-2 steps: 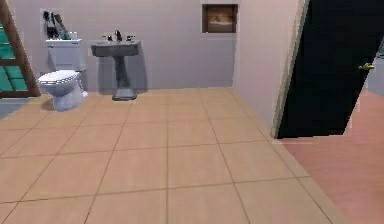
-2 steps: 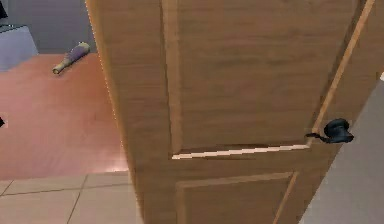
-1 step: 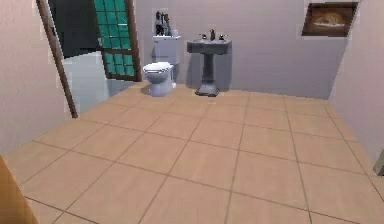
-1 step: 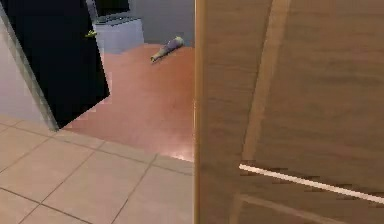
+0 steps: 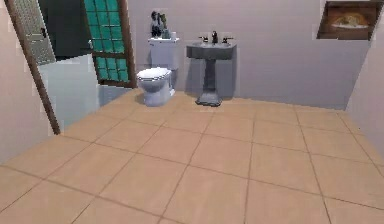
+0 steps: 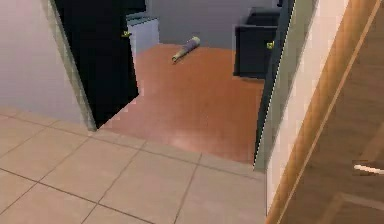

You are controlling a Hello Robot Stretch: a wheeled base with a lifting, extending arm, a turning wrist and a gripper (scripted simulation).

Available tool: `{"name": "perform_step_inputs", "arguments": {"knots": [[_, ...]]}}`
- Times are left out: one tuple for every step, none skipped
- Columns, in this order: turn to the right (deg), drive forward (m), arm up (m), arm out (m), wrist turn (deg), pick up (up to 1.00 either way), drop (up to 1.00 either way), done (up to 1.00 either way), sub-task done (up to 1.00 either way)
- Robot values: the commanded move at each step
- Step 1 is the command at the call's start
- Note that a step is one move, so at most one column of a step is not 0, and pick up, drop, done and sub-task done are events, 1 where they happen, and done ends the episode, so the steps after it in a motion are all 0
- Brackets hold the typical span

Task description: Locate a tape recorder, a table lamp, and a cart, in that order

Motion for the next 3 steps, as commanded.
{"name": "perform_step_inputs", "arguments": {"knots": [[-24.0,0.0,0.0,0.0,0.0,0.0,0.0,0.0,0.0],[0.0,1.0,0.0,0.0,0.0,0.0,0.0,0.0,0.0],[-3.0,0.0,0.0,0.0,0.0,0.0,0.0,0.0,0.0]]}}
